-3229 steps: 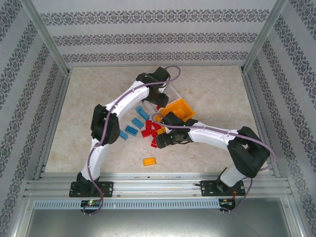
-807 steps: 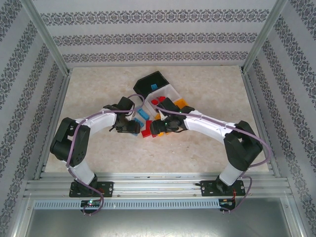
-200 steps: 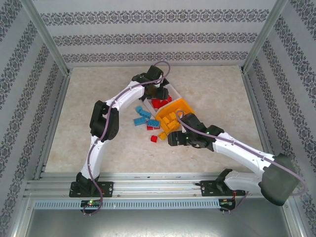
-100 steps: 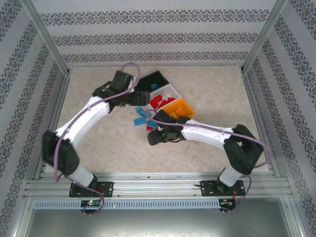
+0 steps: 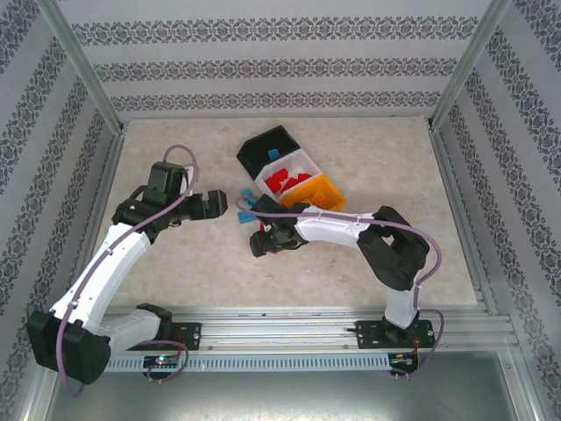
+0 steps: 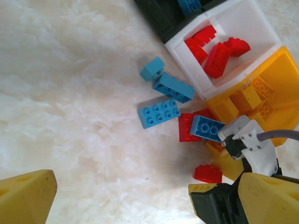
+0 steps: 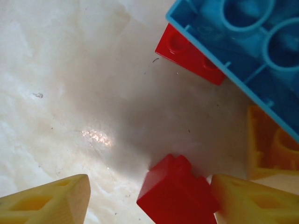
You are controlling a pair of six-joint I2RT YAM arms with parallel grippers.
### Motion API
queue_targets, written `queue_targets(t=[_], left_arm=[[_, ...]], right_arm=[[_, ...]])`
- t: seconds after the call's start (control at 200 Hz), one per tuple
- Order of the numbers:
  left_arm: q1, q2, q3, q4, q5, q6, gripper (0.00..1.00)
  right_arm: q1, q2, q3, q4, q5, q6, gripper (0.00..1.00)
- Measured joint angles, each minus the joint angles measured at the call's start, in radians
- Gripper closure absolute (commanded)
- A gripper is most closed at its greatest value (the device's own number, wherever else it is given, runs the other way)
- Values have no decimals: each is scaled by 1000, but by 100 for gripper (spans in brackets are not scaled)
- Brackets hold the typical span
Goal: Sort the legos into containers by color
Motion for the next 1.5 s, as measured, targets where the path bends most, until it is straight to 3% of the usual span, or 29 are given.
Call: queue_targets(t=[0.24,0.495,0.714,1.069,1.199,1.244,1.369,1.504], left_arm=[[61,-7,-71,-13,23,40,0],[76,-6,-116,-14,42,60,0],[78,-8,-122,-14,53,74,0],[114,-12,-135,-11,111,82,0],[117,-12,-139,-8,128,85,0],[117,-12,-140,-7,133,86,0],[119,-10,-141,-6,148,86,0],[123,-3,-141,-6,153,88,0]], right_arm=[[5,18,5,-20,4,1,60],[21,0,5,-47,22,0,70],[6,-121,27,-74,37,-5,70],[-281,-169,228,-130,24,-91,72],[-336,-137,319,-133,3,-116,72],[-351,-113,352,-135,-6,-121,70],[-385,5,472,-154,-25,-147,42],[-402,120,587,-192,-20,-187,37]])
